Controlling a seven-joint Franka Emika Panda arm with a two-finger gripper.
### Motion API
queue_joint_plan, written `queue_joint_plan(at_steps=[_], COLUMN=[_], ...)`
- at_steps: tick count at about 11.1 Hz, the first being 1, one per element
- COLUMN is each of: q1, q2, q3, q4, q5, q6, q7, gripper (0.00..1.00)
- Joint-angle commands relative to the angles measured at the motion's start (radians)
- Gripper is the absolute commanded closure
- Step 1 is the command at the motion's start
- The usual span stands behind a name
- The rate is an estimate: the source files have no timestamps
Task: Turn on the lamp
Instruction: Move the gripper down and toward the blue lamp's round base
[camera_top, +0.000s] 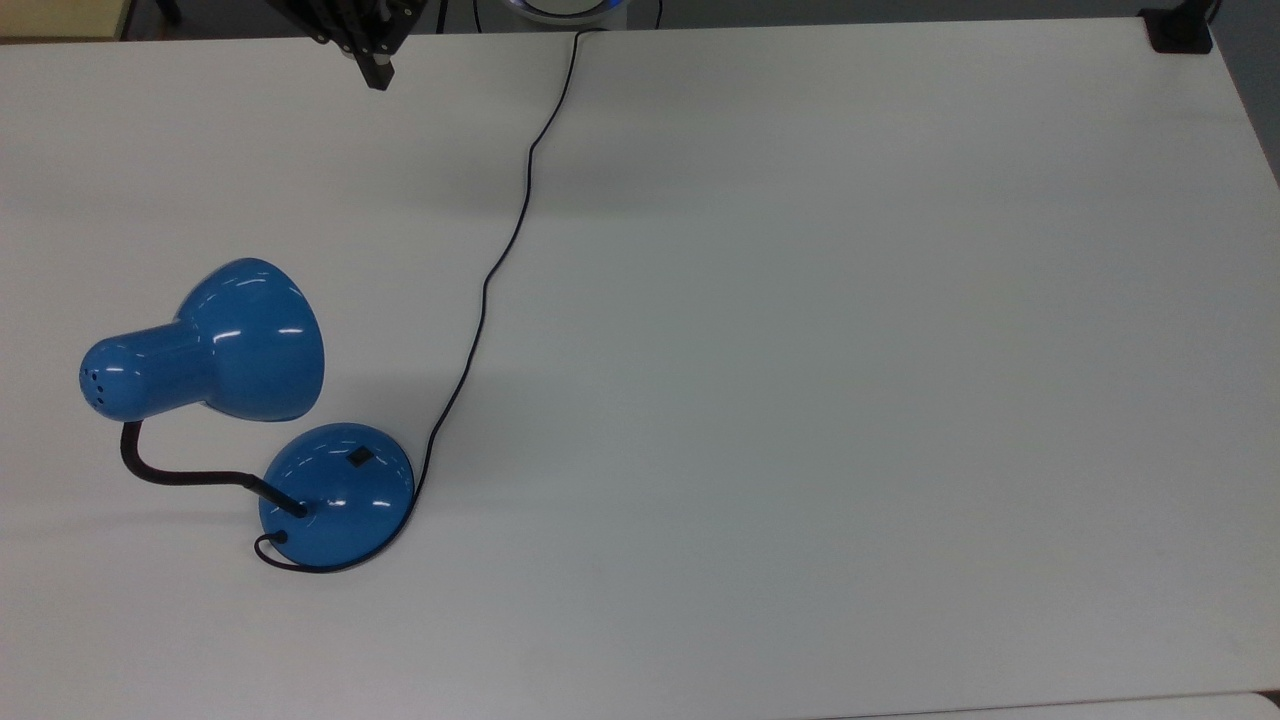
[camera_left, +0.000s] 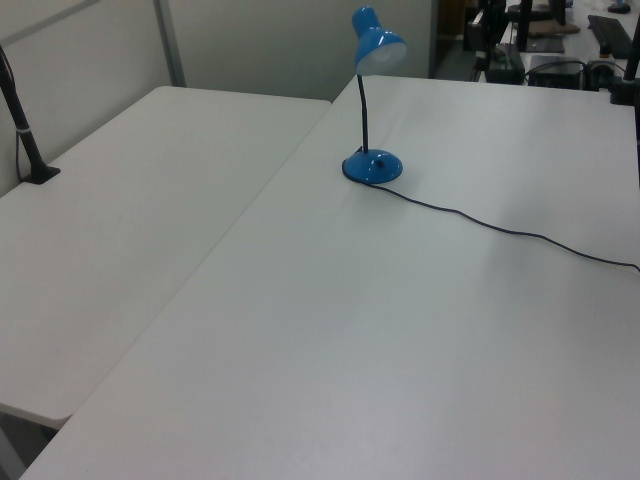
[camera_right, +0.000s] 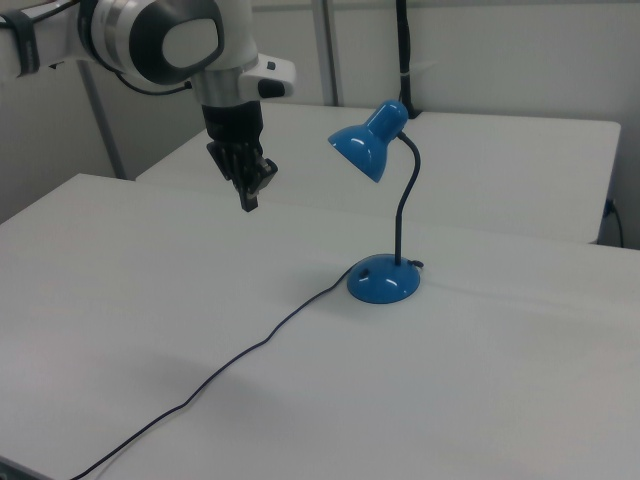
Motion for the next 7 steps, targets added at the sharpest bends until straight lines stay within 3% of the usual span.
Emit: queue_joint_plan(at_steps=[1, 3, 4, 5, 7], q1=[0.028, 0.019, -0.068, -0.119, -0.123], q2=[-0.035, -0.078, -0.11, -0.111, -0.101], q3=[-0.001, 0.015, 0.123, 0.192, 0.208], q4=[-0.079, -0.172, -0.271, -0.325, -0.433], q5=[-0.02, -0.022, -0.033, -0.077, -0.214], q6=[0.147, 0.321, 0.474, 0.569, 0.771], q7=[0.182, 0.26, 0.296, 0.342, 0.496], gripper=[1.0, 1.0, 1.0, 1.0, 1.0])
